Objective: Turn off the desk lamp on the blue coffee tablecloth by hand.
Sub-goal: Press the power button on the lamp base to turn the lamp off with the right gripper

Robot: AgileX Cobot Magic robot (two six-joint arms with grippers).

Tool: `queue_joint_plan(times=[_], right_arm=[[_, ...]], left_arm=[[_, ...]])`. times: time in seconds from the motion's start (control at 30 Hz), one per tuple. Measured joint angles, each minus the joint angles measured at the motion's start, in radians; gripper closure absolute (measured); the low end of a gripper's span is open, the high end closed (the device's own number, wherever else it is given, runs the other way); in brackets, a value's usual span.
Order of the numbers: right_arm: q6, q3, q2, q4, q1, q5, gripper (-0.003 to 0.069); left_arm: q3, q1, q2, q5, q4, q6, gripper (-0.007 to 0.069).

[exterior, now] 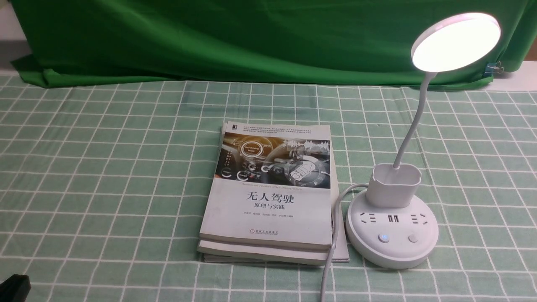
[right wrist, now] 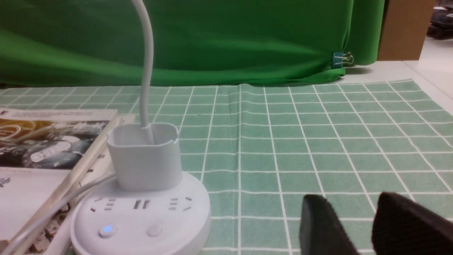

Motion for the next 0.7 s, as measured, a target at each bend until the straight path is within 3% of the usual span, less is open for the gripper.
queue_joint_plan(times=[0.07,0.3,0.57,0.7], right_arm=[[0.071,0.0,0.0,0.037,0.0,-0.035,0.042],[0.528,0.0,0.0,0.114,0.0,-0.191,0.042],[0.608,0.0,0.0,0.121,0.003,-0.239,0.044],[0.512,-0.071,0.048,0.123,0.04,-0.124,0.0521]], left_arm=[[0.0,0.0,0.0,0.0,0.0,0.0,0.0624],[0.0,0.0,0.0,0.0,0.0,0.0,0.0624],[0.0,0.0,0.0,0.0,0.0,0.0,0.0624],[0.0,0.0,0.0,0.0,0.0,0.0,0.0624]])
